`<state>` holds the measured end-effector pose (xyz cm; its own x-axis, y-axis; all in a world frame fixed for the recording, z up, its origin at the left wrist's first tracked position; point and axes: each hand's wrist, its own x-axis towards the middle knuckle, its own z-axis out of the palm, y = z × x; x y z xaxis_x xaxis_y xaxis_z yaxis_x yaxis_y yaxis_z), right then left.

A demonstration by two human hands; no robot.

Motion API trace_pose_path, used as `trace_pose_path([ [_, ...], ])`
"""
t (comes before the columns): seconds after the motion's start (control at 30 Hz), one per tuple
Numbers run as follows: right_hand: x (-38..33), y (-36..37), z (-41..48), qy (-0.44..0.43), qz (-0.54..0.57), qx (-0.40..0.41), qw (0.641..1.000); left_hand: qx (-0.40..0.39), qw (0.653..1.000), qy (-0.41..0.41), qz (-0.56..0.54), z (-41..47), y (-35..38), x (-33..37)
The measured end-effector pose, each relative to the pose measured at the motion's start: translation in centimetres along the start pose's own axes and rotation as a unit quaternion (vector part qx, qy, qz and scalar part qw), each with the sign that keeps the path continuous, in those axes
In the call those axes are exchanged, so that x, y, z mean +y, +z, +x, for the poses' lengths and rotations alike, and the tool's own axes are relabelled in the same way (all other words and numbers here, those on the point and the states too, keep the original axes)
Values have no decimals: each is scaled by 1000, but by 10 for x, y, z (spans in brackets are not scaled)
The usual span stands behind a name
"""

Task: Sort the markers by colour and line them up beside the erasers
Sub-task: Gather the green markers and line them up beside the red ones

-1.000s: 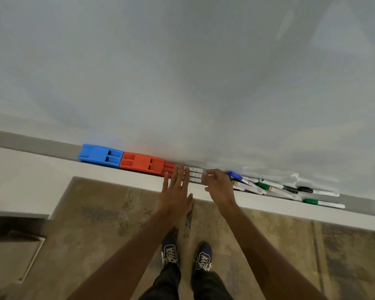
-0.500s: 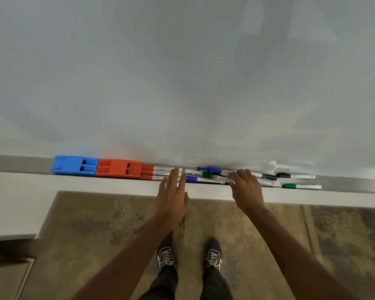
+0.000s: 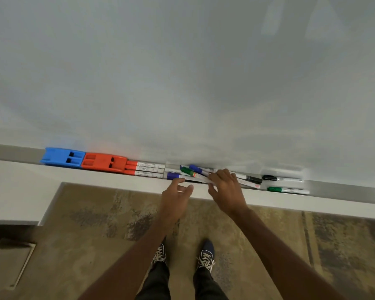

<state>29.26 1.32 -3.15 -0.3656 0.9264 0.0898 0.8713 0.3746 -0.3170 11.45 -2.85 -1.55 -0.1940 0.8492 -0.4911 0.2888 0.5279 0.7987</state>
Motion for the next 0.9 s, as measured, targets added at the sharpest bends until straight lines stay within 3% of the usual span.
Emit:
trace_pose_path([
  [0.1, -4, -7, -14, -26, 81, -10, 996, -70, 947, -121, -290, -2, 21, 11],
  [0.23, 7, -23, -29, -39, 157, -42, 986, -63, 904, -136, -401, -7, 39, 15],
  [0.33, 33, -30, -31, 14, 157, -22, 987, -52, 890, -145, -429, -9, 48, 20],
  [0.47, 72, -34, -26, 44, 49, -26, 998, -45, 886, -157, -433, -12, 61, 28],
  [0.6, 95, -33, -18, 33, -61, -59, 996, -41, 876, -173, -449, -15, 73, 35],
  [0.9, 106, -32, -10, -39, -120, -96, 987, -49, 871, -185, -452, -14, 96, 42],
])
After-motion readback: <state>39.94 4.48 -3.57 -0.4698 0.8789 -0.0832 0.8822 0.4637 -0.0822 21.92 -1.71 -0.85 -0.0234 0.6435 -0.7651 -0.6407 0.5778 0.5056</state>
